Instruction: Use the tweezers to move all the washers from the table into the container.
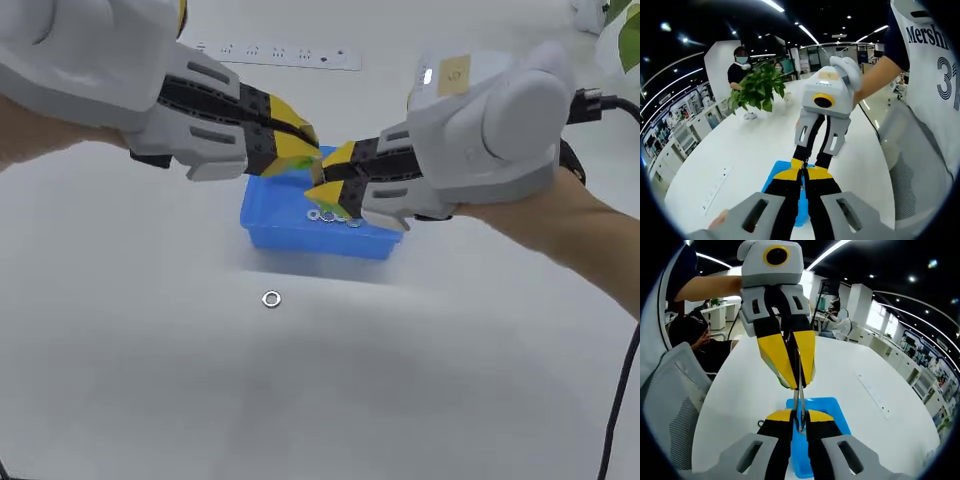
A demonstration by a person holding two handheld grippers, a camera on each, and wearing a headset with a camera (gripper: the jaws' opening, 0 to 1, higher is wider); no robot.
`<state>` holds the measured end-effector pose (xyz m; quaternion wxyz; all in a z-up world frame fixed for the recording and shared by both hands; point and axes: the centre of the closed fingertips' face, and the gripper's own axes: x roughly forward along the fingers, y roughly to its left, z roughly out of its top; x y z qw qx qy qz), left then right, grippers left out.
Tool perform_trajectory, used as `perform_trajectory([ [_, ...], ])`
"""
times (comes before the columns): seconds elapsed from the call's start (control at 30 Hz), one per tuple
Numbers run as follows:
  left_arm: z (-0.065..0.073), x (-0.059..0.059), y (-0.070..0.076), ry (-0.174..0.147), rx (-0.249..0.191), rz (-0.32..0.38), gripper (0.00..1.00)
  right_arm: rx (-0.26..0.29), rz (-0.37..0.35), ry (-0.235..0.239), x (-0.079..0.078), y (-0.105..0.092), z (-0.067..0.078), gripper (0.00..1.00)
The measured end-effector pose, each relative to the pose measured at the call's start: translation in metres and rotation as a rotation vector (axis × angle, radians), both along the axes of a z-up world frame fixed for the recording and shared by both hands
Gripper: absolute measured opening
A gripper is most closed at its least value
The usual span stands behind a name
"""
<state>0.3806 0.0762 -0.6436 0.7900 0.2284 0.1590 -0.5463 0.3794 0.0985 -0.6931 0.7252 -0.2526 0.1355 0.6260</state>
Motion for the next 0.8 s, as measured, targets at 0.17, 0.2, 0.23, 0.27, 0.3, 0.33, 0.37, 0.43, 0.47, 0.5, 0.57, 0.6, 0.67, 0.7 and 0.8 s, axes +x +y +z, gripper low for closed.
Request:
perform_trajectory([
  [0.17,-0.008,0.01,0.001,-0.001,0.023,-0.001,0.07,-0.005,-0.006,0.012,0.01,0.001,-0.009,0.1],
  [0.2,-0.009,0.012,0.001,-0.003,0.026,-0.001,0.07,-0.005,-0.006,0.013,0.011,0.001,-0.009,0.1],
  [0.23,-0.011,0.014,0.001,0.001,0.028,-0.001,0.07,-0.005,-0.009,0.016,0.014,0.001,-0.012,0.11],
  [0.27,-0.013,0.016,0.001,0.003,0.028,0.0,0.07,-0.005,-0.01,0.018,0.015,0.002,-0.013,0.11],
  [0.3,-0.015,0.018,0.002,0.008,0.027,0.002,0.07,-0.006,-0.012,0.019,0.018,0.002,-0.015,0.11],
  [0.33,-0.016,0.019,0.002,0.01,0.028,0.003,0.07,-0.006,-0.012,0.021,0.019,0.002,-0.017,0.11],
  [0.37,-0.017,0.02,0.003,0.011,0.03,0.004,0.07,-0.006,-0.012,0.023,0.02,0.003,-0.018,0.11],
  [0.43,-0.022,0.024,0.005,0.013,0.034,0.008,0.07,-0.004,-0.011,0.028,0.024,0.005,-0.022,0.11],
  [0.47,-0.024,0.025,0.006,0.015,0.036,0.01,0.07,-0.005,-0.008,0.03,0.026,0.007,-0.025,0.11],
  [0.5,-0.027,0.027,0.008,0.02,0.037,0.018,0.07,-0.006,-0.007,0.032,0.027,0.008,-0.027,0.11],
  [0.57,-0.032,0.03,0.011,0.028,0.037,0.024,0.07,-0.007,-0.002,0.048,0.029,0.012,-0.033,0.11],
  [0.6,-0.034,0.031,0.012,0.034,0.035,0.03,0.07,-0.01,-0.001,0.048,0.03,0.014,-0.036,0.11],
  [0.67,-0.039,0.033,0.015,0.048,0.033,0.037,0.07,-0.009,0.003,0.065,0.031,0.017,-0.042,0.11],
  [0.7,-0.041,0.034,0.016,0.049,0.035,0.041,0.07,-0.01,0.005,0.067,0.032,0.018,-0.044,0.11],
  [0.8,-0.05,0.037,0.02,0.07,0.035,0.052,0.07,-0.016,0.011,0.078,0.039,0.022,-0.056,0.11],
])
